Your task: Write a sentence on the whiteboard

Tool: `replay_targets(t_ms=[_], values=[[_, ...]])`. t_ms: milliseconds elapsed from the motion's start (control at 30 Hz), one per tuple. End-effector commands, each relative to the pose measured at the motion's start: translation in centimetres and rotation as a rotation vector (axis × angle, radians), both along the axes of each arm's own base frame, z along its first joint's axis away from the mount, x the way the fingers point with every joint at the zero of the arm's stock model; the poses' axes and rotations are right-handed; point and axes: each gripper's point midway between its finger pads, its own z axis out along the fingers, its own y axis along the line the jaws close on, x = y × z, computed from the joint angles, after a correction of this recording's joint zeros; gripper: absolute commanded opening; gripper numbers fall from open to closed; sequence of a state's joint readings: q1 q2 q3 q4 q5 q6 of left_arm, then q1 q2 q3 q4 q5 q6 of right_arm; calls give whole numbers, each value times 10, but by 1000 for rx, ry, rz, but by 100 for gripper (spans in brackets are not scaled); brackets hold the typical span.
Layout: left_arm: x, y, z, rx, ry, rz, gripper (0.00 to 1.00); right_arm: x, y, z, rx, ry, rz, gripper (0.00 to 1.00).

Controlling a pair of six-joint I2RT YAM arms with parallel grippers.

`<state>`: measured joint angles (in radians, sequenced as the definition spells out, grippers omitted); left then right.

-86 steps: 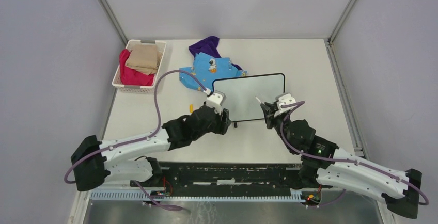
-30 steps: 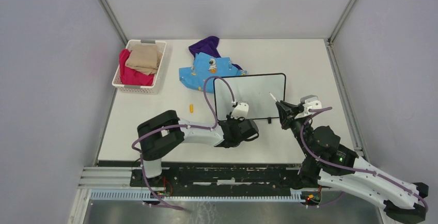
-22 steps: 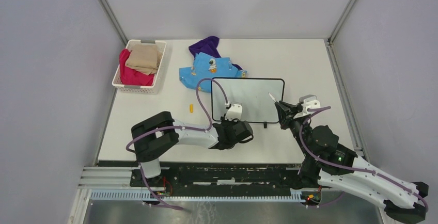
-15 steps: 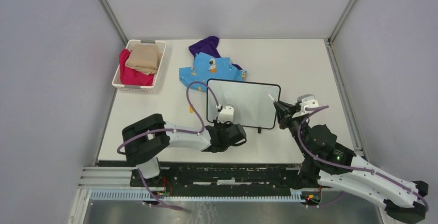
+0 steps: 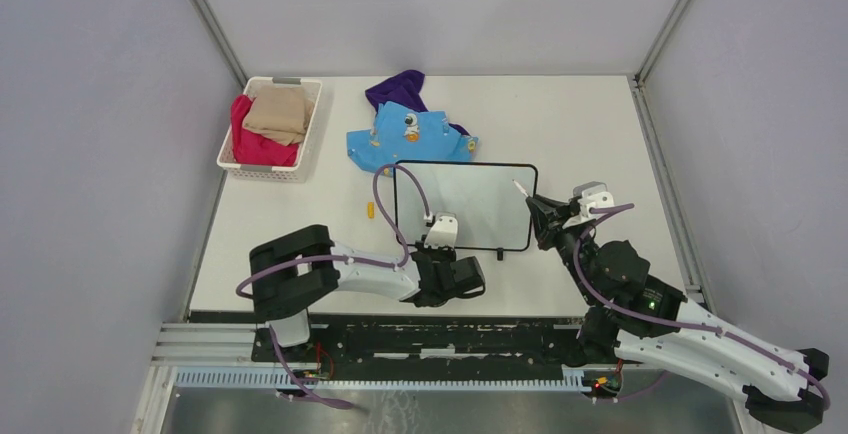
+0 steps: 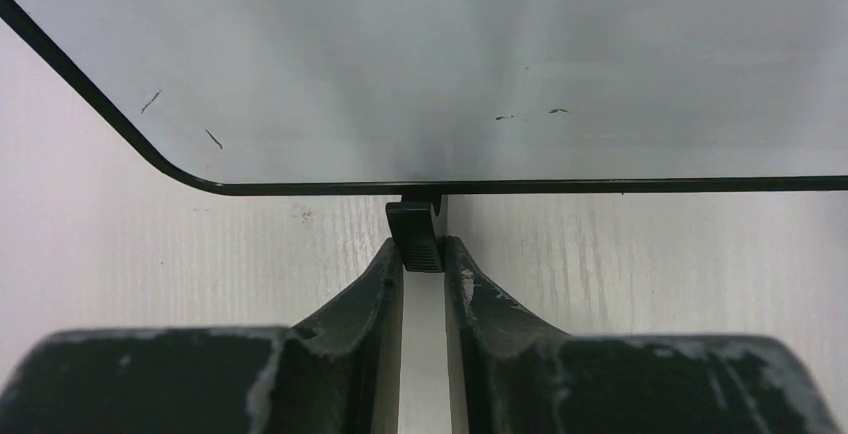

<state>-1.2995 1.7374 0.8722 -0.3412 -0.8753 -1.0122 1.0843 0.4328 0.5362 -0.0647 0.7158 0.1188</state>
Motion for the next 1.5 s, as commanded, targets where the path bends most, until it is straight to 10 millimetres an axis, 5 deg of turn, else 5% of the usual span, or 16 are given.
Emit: replay_targets(t_ms=[0, 167, 400, 733, 900, 1100, 1333, 1467], values=[[-3, -28, -1, -51, 11, -11, 2, -2, -1, 13, 58, -19, 4, 0], [-3, -39, -2, -67, 19, -35, 4, -2, -3, 14, 52, -19, -1, 0], [-7, -40, -5, -66, 45, -61, 19, -1, -4, 13, 46, -27, -7, 0], [-22, -23, 19, -122, 20, -94, 61, -1, 1, 19, 47, -33, 10, 0], [-28, -18, 38, -156, 7, -109, 73, -1, 3, 19, 47, -33, 16, 0], [-36, -14, 60, -186, 21, -189, 74, -1, 3, 20, 40, -38, 19, 0], [-60, -71, 54, -198, 95, -539, 63, -1, 2, 30, 44, -57, 18, 0], [-65, -104, 54, -217, 94, -654, 48, -2, -4, 41, 58, -71, 7, 0]])
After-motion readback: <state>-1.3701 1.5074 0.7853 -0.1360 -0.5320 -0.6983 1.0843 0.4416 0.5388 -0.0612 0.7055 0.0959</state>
